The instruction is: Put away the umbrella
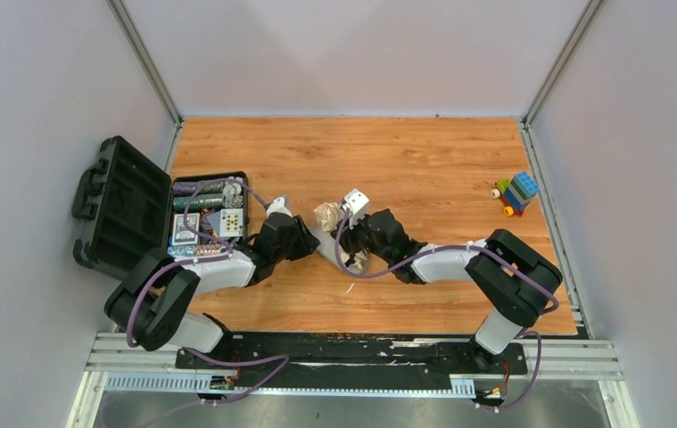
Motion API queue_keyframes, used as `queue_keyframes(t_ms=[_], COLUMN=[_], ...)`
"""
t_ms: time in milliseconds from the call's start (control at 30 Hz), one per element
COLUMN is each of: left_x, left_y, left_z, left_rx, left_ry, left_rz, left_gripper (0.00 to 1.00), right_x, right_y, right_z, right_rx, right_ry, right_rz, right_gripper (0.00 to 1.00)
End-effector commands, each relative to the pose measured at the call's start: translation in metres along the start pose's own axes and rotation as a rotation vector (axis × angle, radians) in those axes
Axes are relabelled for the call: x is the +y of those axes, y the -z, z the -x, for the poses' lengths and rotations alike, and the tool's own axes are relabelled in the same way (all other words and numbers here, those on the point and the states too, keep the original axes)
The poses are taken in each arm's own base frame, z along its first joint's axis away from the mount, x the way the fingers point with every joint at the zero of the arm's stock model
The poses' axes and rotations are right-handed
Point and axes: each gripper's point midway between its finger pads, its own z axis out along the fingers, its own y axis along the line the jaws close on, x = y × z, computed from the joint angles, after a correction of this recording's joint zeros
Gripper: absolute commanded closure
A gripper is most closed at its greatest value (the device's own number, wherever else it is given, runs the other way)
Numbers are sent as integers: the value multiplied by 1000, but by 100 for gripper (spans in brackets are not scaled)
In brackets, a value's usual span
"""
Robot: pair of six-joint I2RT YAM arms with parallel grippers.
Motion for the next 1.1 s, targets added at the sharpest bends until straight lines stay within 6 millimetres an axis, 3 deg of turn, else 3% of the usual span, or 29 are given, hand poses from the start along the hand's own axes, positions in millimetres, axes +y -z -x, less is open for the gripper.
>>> queue_keyframes(t_ms=[0,167,400,600,733,833,900,1067], left_x=[-14,-19,-20,-18,-16,-16,-14,-14], left_y=[-8,-13,-13,-11,-9,-7,-7,-8], left_z=[17,13,15,16,18,18,16,10], left_rx=[-52,-36,-48,-60,-75,-81,-80,-62], left_ry=[-20,-41,-59,-45,-25,-13,-2,-1], left_rz=[-50,-79,-89,-88,-77,-82,-83,-93], left_gripper=[64,100,100,100,100,100,100,100], right_x=[9,22,47,51,43,39,35,22], right_y=[14,16,18,17,21,27,29,34], right_z=[24,1,-34,-55,-73,-76,-74,-62], right_rx=[-90,23,209,297,363,377,379,383], right_ry=[-90,-149,-288,-476,-669,-756,-754,-683], right_rz=[24,95,231,263,233,213,189,125], right_gripper=[100,98,97,93,78,57,47,33])
